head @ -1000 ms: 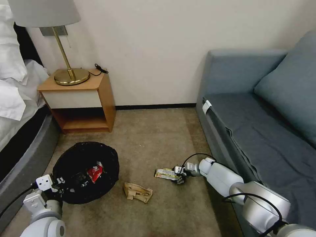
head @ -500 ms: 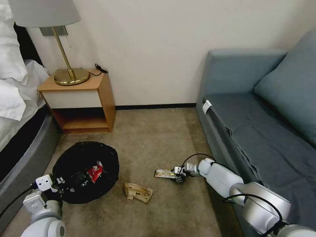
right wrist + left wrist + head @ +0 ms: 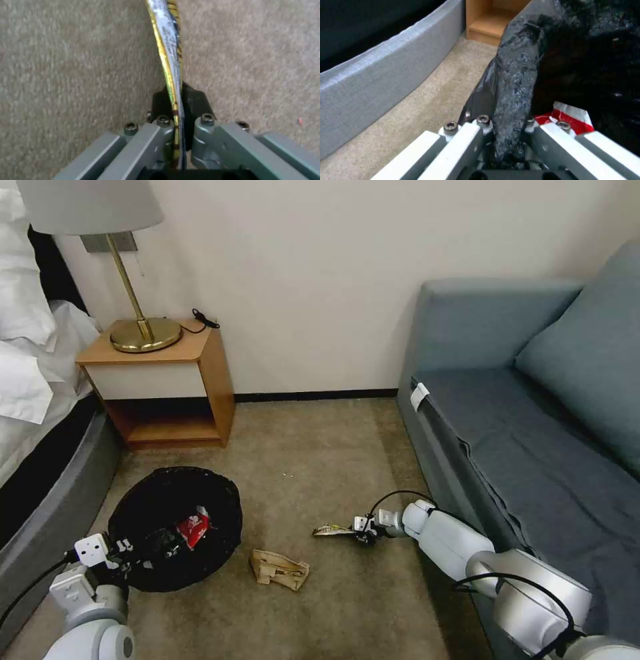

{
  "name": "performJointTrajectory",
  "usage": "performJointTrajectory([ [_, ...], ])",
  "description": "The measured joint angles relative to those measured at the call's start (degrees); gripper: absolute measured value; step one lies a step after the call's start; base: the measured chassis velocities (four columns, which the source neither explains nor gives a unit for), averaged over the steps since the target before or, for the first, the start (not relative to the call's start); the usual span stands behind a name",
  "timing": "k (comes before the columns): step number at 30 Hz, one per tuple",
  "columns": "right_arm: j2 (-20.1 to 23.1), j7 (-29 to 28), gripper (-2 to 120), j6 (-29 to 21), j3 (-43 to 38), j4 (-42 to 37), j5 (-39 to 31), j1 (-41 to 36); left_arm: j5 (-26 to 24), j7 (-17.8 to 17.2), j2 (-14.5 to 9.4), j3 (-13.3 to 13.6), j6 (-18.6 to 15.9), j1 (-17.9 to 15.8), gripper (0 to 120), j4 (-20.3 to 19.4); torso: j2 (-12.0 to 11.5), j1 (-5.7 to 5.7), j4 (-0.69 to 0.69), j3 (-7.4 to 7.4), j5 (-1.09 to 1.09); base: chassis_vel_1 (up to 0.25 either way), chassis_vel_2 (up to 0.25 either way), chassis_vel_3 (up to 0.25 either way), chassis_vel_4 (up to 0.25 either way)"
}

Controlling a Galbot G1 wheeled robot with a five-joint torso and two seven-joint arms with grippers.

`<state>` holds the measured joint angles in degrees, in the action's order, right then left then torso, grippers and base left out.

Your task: Pick up the trash bin, then pick up the garbage on the floor and place it into the trash bin.

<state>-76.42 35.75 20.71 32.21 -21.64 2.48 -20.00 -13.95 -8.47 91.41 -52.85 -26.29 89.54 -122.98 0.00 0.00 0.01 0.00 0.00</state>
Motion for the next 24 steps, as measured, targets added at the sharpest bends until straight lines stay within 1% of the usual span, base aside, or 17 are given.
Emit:
performJointTrajectory([
  [4,0.5,0.2,0,0.0,0.2,-1.3,-1.0,0.0,0.1,0.0,0.0,0.1,0.0,-0.1,1,0.0,0.0,0.00,0.00,0.00,0.00,0.000,0.000,0.000,0.000],
  [15,2.0,0.4,0,0.3,0.6,-4.6,-3.6,0.0,0.4,0.0,0.1,0.3,-0.3,-0.2,1,-0.3,0.0,0.00,0.00,0.00,0.00,0.000,0.000,0.000,0.000],
  [19,4.6,0.4,0,-0.5,0.8,-9.8,-7.2,0.1,0.8,0.0,0.1,0.6,-0.6,-0.2,1,-0.5,0.0,0.00,0.00,0.00,0.00,0.000,0.000,0.000,0.000],
  [20,4.6,0.4,0,-0.5,0.8,-9.8,-7.2,0.1,0.8,0.0,0.1,0.6,-0.6,-0.2,1,-0.5,0.0,0.00,0.00,0.00,0.00,0.000,0.000,0.000,0.000],
  [22,6.9,0.3,0,-2.0,1.7,-14.7,-10.8,0.5,0.9,0.0,0.0,0.7,-0.7,-0.2,1,-0.5,0.0,0.00,-0.01,0.00,0.01,0.000,0.000,0.000,0.000],
  [24,7.9,0.2,0,-2.4,1.8,-16.6,-12.0,0.7,0.9,-0.1,0.0,0.7,-0.7,-0.2,1,-0.5,0.0,0.00,-0.01,0.00,0.00,0.000,0.000,0.000,0.000],
])
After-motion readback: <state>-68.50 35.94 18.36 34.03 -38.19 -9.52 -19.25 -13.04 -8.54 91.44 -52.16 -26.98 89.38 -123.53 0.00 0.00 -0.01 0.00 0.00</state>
